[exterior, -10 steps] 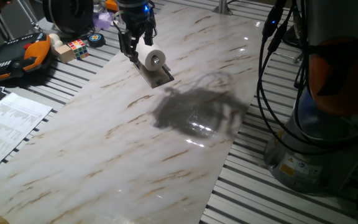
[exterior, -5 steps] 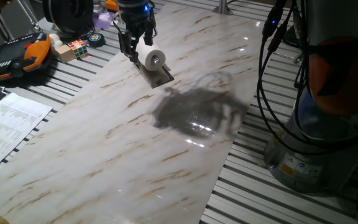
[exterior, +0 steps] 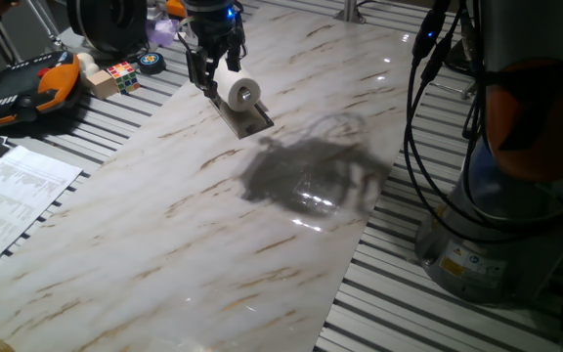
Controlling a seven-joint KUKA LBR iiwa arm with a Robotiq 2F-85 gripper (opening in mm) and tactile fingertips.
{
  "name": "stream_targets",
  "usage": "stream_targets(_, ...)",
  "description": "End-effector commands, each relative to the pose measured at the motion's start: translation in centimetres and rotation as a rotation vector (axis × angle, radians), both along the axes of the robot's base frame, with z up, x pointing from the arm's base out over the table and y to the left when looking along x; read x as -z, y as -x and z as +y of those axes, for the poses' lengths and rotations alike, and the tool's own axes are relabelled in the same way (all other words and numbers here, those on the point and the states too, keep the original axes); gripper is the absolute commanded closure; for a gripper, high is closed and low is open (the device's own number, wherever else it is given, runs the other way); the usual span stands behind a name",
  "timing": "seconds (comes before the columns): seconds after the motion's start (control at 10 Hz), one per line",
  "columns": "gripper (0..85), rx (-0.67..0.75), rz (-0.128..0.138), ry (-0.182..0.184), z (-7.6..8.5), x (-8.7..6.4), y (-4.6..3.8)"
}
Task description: Take the roll of paper down from the shelf
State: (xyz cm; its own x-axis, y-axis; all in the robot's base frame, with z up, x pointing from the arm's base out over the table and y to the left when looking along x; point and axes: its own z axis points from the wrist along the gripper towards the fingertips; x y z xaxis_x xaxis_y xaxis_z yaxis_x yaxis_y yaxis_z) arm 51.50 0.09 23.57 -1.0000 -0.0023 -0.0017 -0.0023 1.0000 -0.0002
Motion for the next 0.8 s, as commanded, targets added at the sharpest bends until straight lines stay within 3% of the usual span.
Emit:
stream_targets(0.0, 84.3, 0.006, 0.041, 0.005, 0.0, -0.03, 0.01)
stream_targets(0.7, 84.3, 0.008, 0.041, 0.011, 0.19, -0.23, 0.12)
